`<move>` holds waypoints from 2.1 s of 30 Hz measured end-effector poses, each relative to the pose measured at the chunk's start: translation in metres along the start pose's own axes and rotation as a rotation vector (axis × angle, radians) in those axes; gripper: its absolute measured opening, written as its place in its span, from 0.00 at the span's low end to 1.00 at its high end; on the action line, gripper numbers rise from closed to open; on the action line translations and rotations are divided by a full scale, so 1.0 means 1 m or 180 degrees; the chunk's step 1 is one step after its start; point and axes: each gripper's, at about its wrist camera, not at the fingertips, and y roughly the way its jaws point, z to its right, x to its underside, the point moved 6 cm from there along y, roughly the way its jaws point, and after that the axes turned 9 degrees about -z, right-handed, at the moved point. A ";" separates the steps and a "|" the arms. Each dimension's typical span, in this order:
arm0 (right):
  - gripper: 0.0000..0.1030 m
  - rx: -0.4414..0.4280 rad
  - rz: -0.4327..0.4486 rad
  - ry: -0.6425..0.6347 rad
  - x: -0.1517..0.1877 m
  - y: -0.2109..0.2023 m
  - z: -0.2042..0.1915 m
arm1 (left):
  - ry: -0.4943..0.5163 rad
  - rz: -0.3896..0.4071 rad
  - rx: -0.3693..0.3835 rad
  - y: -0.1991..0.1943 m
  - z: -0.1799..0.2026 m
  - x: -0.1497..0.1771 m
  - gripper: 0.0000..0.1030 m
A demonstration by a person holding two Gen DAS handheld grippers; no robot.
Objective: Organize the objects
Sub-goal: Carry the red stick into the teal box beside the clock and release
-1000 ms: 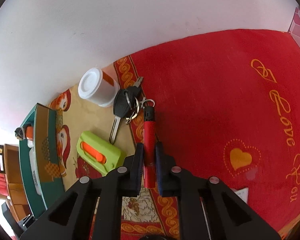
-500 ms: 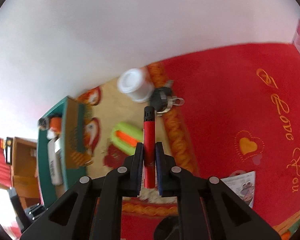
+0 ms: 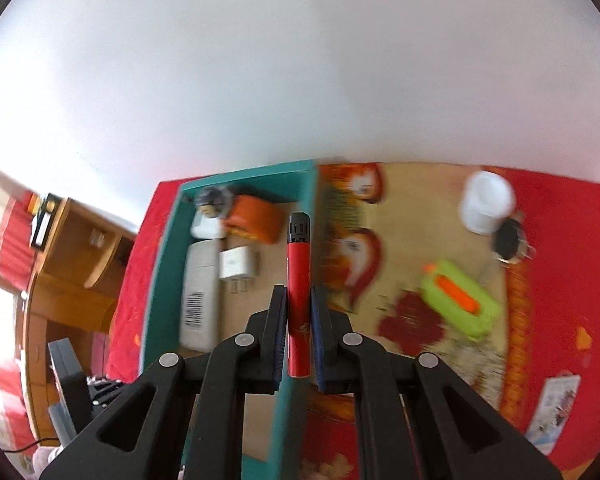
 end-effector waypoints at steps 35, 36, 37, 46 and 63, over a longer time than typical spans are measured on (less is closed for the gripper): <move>0.12 0.1273 -0.0385 -0.0476 -0.062 0.126 -0.040 | 0.0078 0.0047 0.0095 -0.005 -0.005 0.005 0.13; 0.13 0.1244 -0.0379 -0.0457 -0.061 0.124 -0.039 | 0.0079 0.0048 0.0095 -0.005 -0.006 0.005 0.13; 0.15 0.1205 -0.0363 -0.0424 -0.062 0.122 -0.037 | 0.0078 0.0047 0.0093 -0.005 -0.006 0.005 0.13; 0.27 0.0947 -0.0228 -0.0369 -0.058 0.092 -0.027 | 0.0066 0.0046 0.0085 -0.004 -0.004 0.004 0.13; 0.30 0.0563 -0.0134 -0.0342 -0.026 0.036 -0.043 | 0.0063 0.0040 0.0063 -0.003 -0.003 0.004 0.13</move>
